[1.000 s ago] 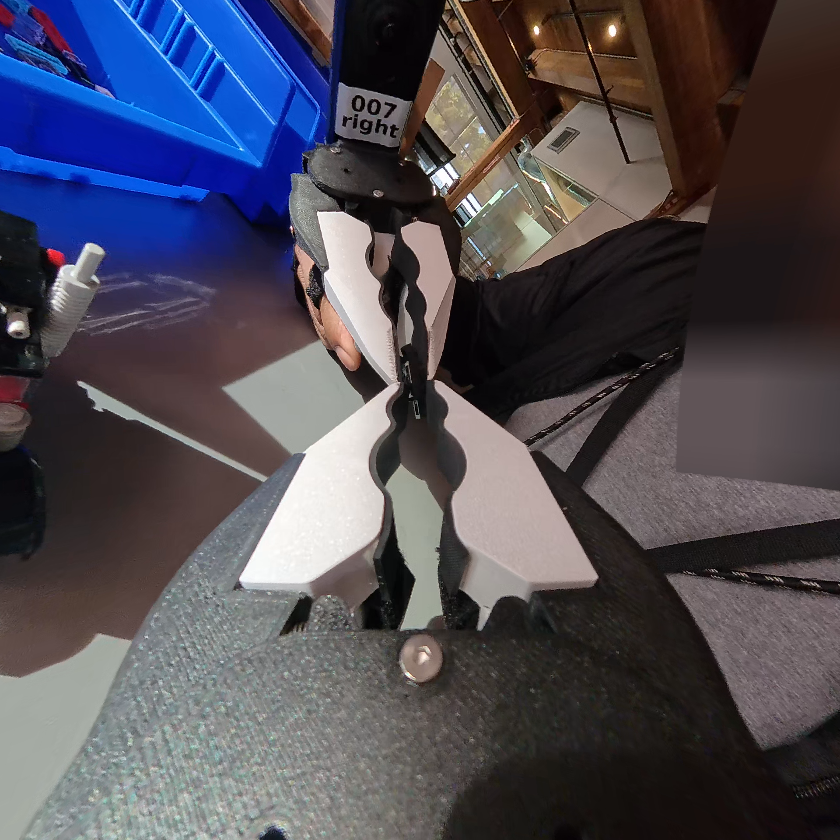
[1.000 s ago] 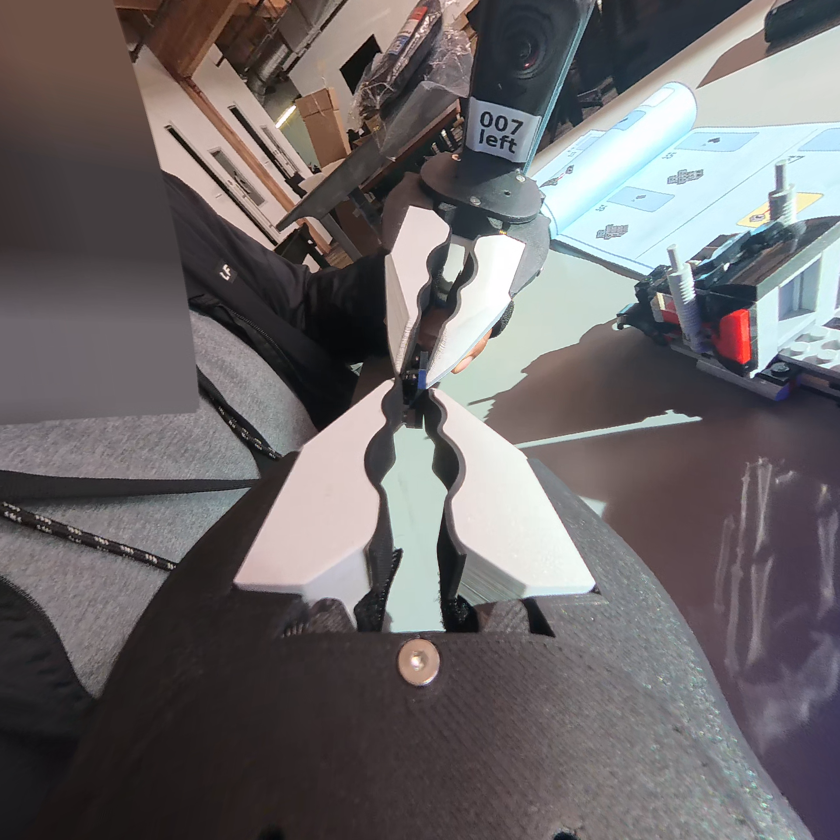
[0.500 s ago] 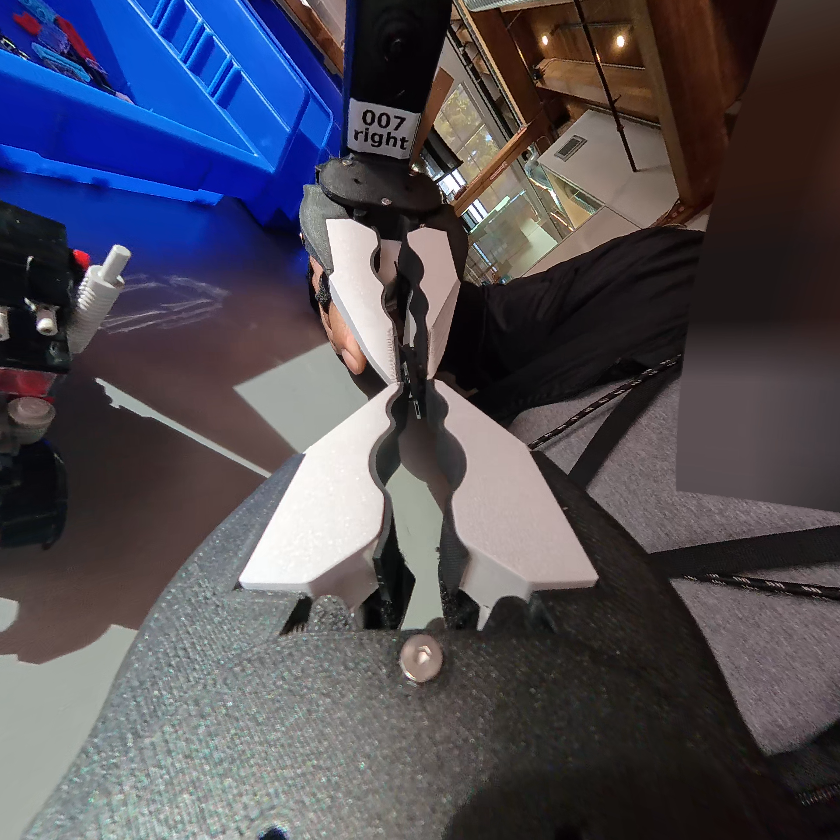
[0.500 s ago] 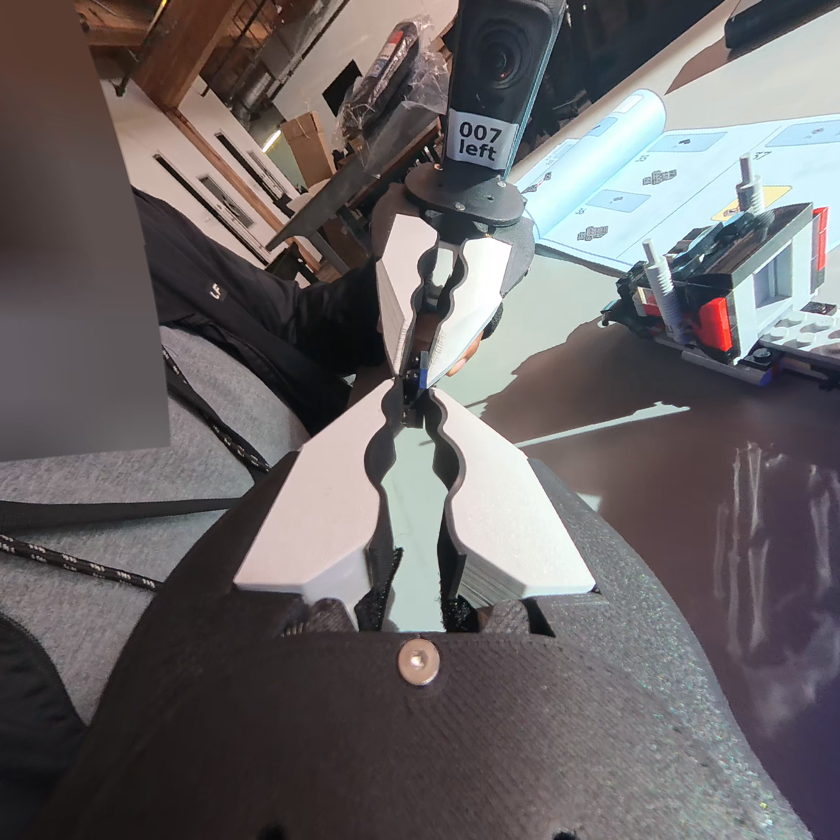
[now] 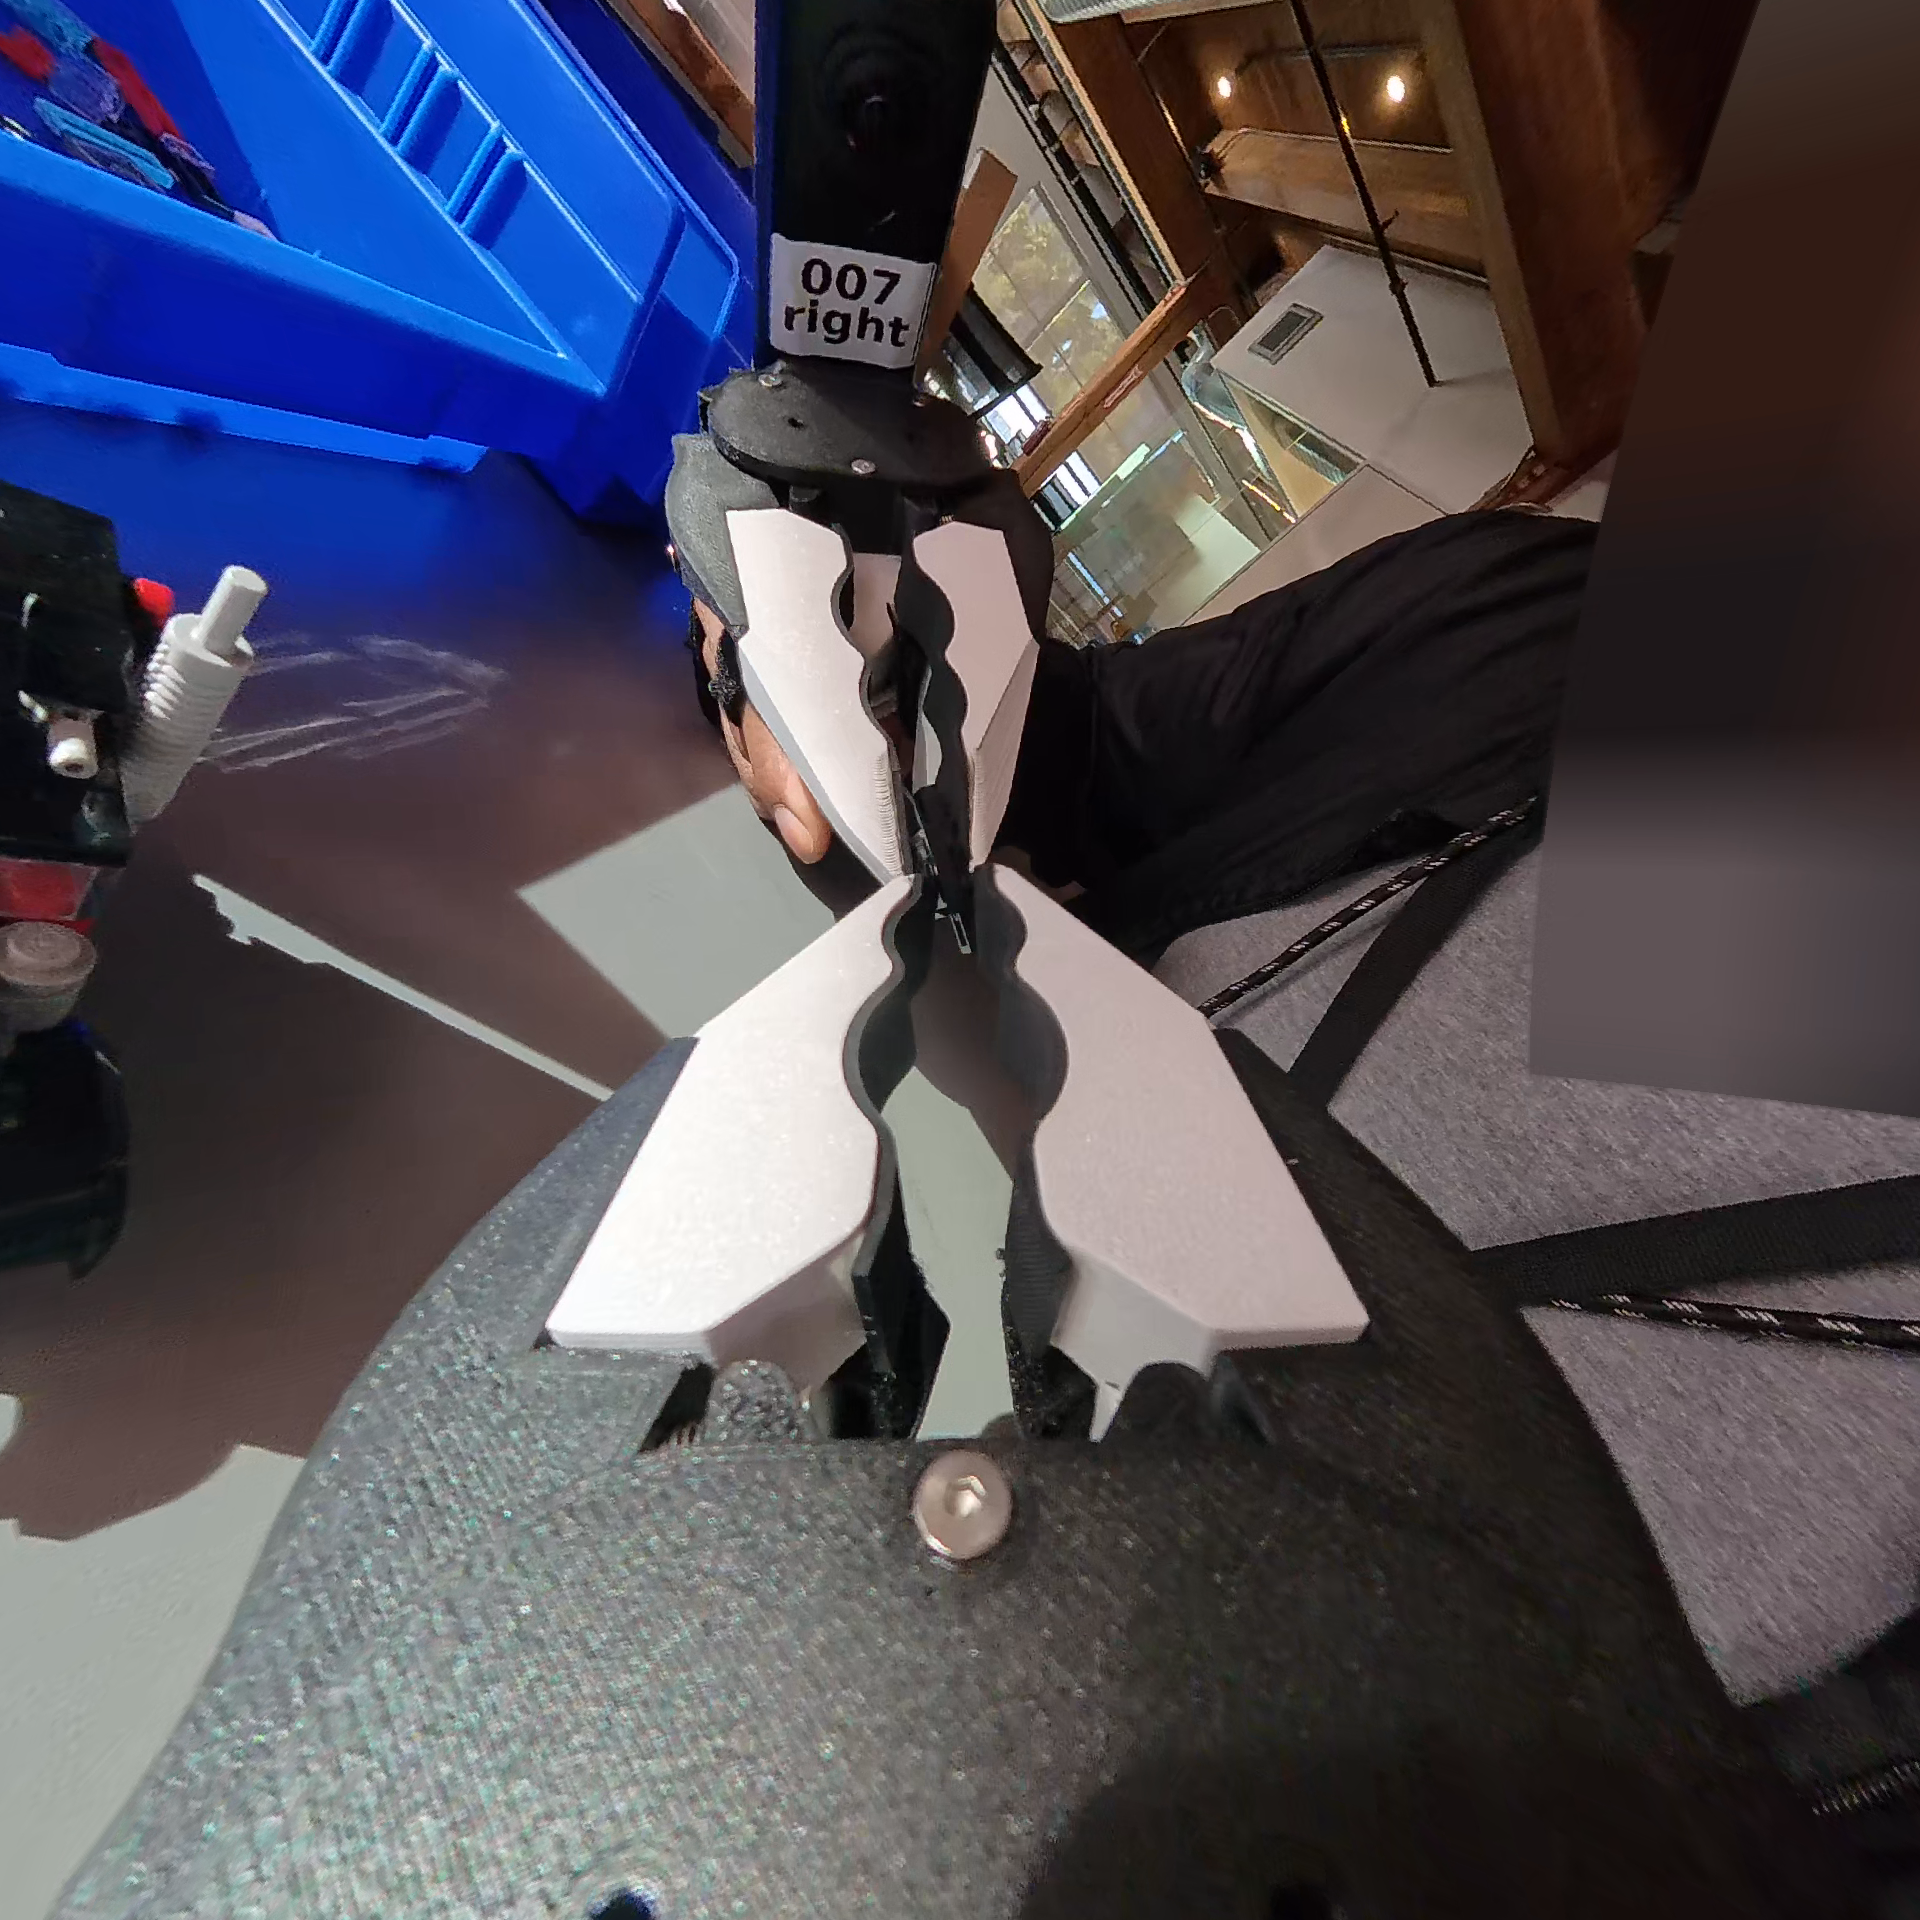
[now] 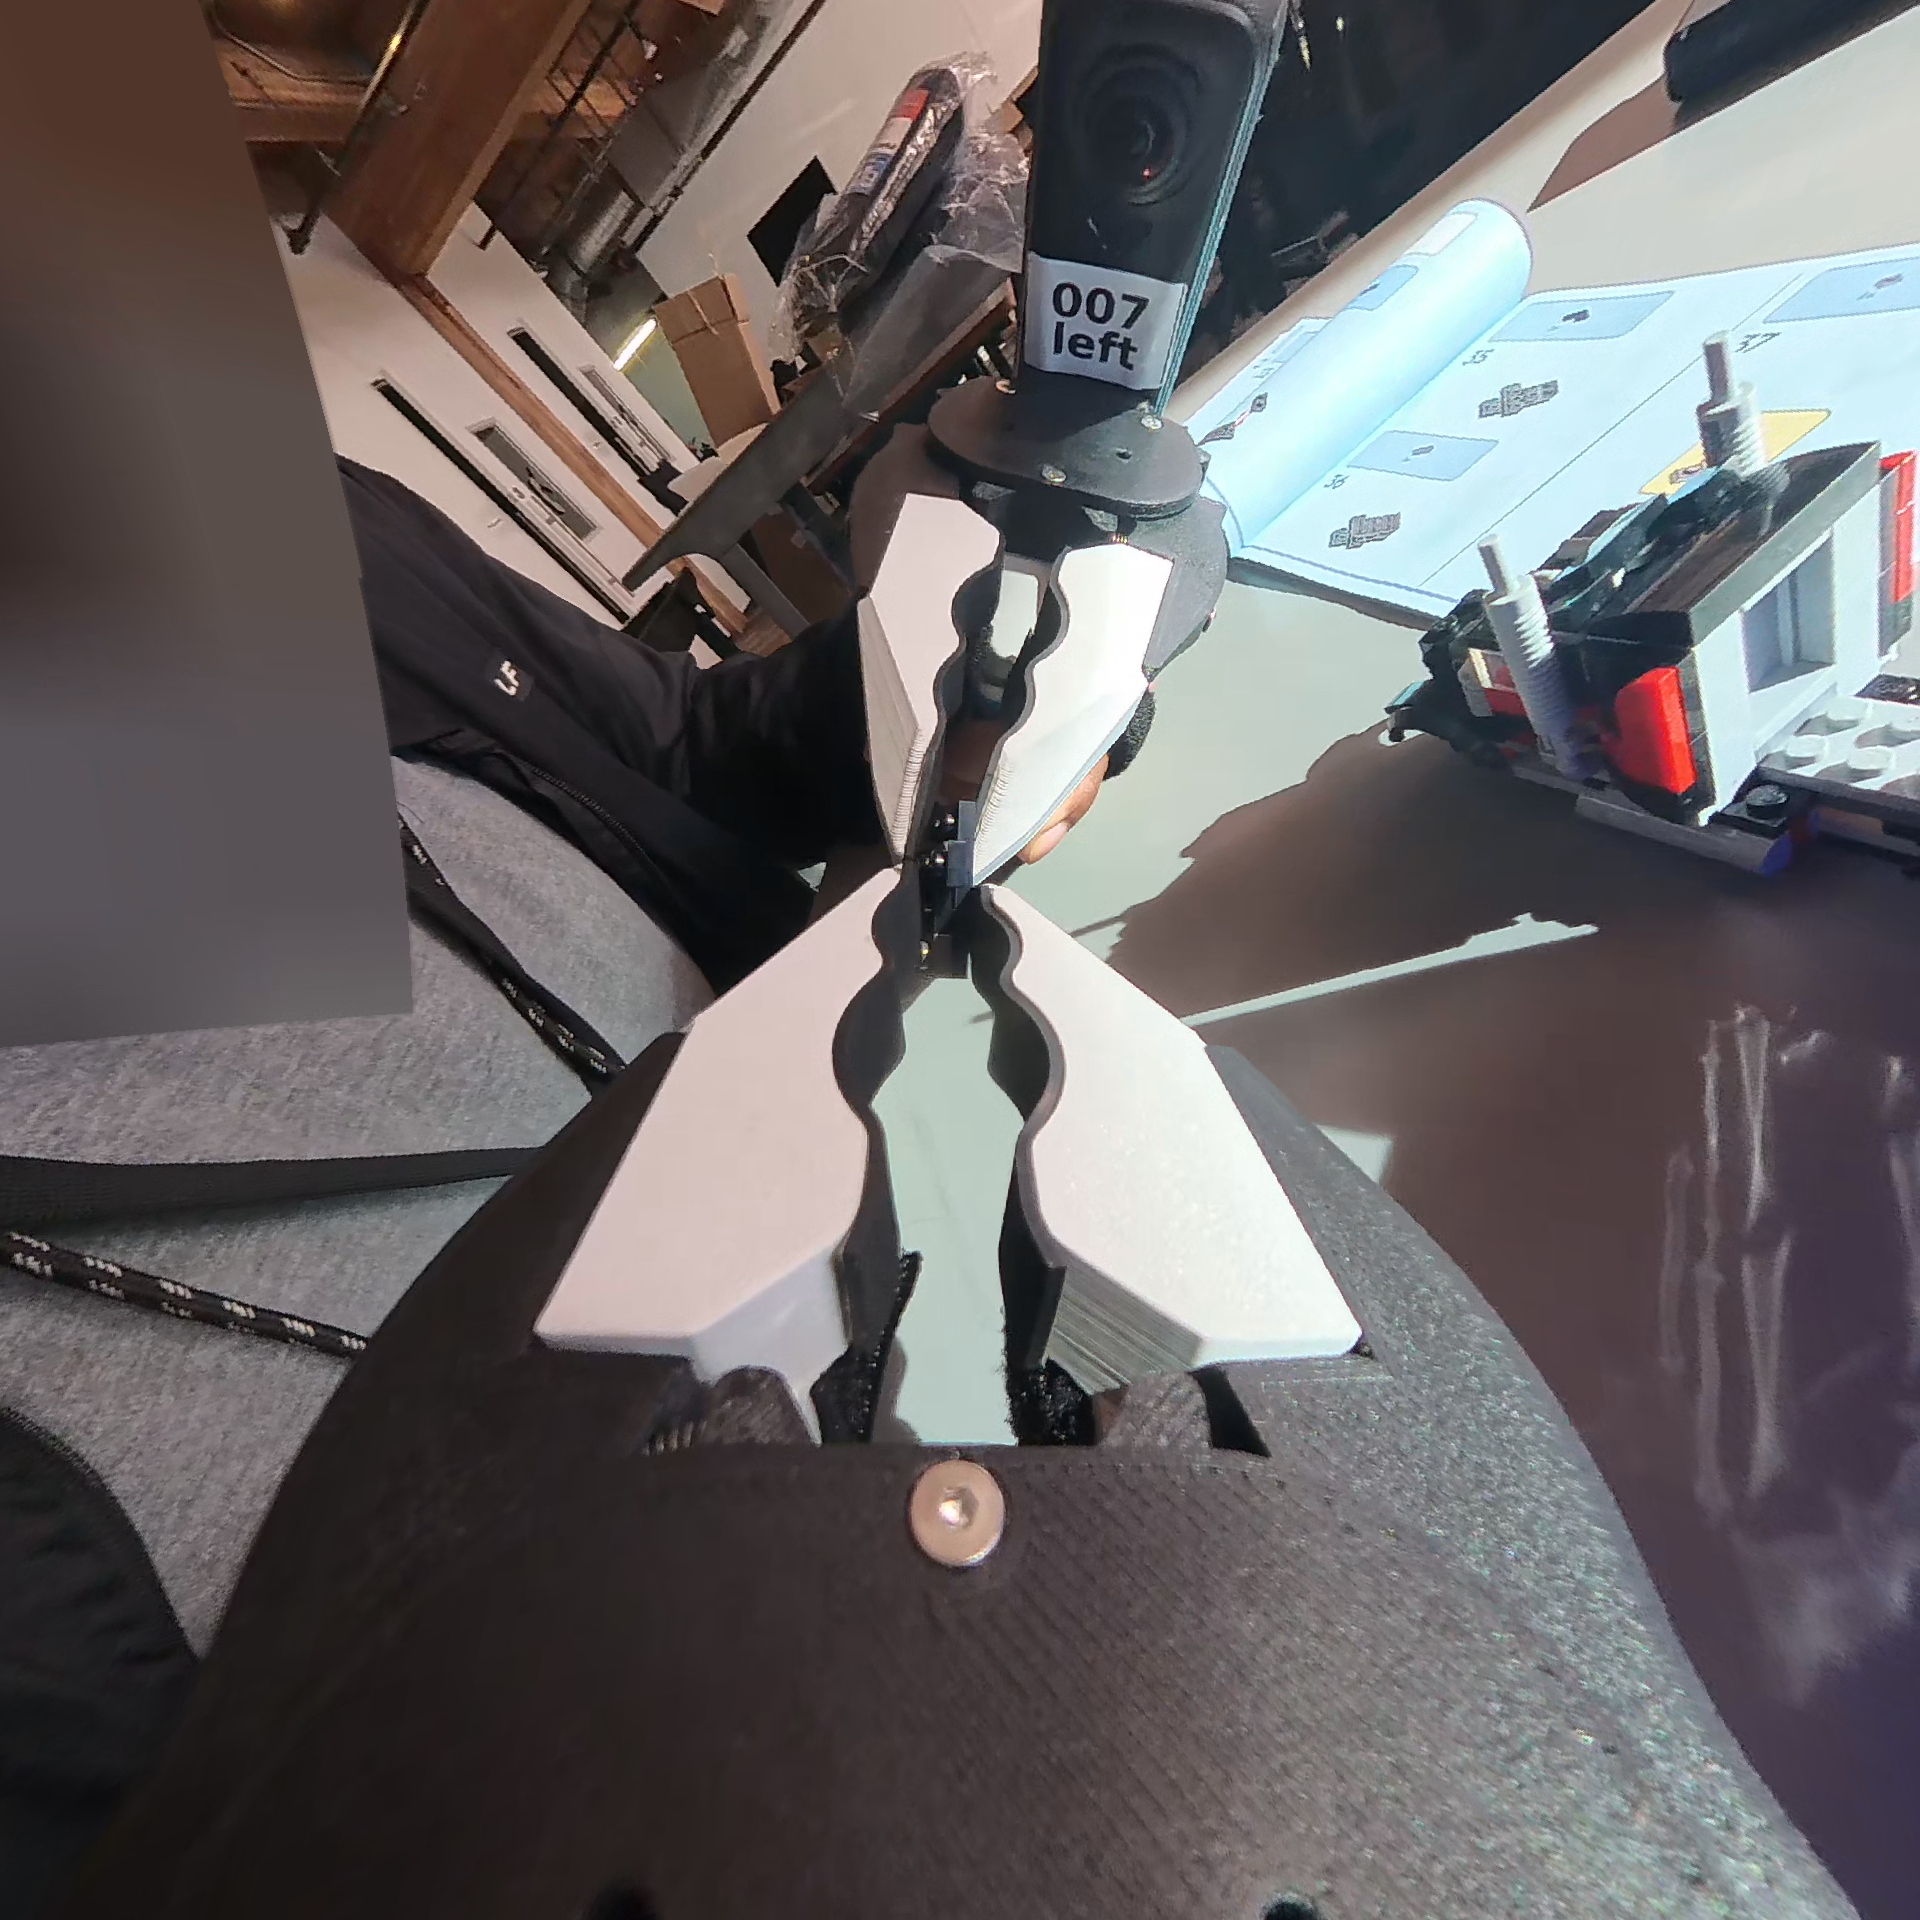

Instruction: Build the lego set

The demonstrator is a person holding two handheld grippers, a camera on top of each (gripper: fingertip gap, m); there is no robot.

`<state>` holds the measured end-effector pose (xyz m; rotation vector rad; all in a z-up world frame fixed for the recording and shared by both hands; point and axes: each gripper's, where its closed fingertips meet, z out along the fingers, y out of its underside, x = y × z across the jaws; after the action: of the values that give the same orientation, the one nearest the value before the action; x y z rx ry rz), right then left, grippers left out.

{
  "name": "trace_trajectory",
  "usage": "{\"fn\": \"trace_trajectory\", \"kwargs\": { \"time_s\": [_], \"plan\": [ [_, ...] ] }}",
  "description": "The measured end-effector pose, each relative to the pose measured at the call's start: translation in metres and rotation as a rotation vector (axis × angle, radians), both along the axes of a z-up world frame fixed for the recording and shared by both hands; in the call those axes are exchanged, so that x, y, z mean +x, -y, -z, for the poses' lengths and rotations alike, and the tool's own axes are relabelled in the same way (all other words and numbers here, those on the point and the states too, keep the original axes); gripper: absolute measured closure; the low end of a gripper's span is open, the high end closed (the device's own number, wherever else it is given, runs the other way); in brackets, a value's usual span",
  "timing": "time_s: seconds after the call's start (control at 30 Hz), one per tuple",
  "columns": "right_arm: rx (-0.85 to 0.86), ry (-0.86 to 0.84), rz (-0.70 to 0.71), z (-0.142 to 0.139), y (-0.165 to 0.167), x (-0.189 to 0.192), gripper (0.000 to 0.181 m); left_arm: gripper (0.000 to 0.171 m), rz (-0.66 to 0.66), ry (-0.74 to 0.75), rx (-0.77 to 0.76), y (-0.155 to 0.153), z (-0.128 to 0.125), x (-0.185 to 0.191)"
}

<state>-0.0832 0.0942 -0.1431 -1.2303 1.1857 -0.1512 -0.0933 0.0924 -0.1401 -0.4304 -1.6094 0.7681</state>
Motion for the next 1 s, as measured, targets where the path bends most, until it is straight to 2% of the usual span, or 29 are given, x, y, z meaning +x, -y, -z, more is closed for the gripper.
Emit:
{"fn": "trace_trajectory", "kwargs": {
  "time_s": [0.43,0.53,0.6,0.67,0.73,0.87,1.0],
  "plan": [
    [0.052,-0.003,-0.05,-0.004,-0.007,-0.003,0.171,0.163,0.032,-0.009,-0.026,-0.005,-0.003,-0.003],
    [0.053,0.009,0.015,-0.005,0.005,0.002,0.17,0.164,-0.019,-0.041,0.011,0.005,-0.004,0.004],
    [0.051,0.006,0.038,-0.006,0.01,0.003,0.151,0.163,-0.048,-0.072,0.012,0.008,-0.008,0.008],
    [0.051,0.003,0.055,-0.007,0.014,0.004,0.145,0.163,-0.075,-0.099,0.021,0.013,-0.01,0.013],
    [0.065,0.009,0.059,-0.009,0.015,0.005,0.146,0.164,-0.095,-0.129,0.022,0.016,-0.014,0.016],
    [0.075,0.064,0.091,-0.018,0.018,0.006,0.172,0.163,-0.095,-0.16,0.021,0.016,-0.018,0.014],
    [0.023,0.094,0.09,-0.021,0.017,0.005,0.172,0.163,-0.075,-0.159,0.016,0.013,-0.018,0.013]
  ]
}}
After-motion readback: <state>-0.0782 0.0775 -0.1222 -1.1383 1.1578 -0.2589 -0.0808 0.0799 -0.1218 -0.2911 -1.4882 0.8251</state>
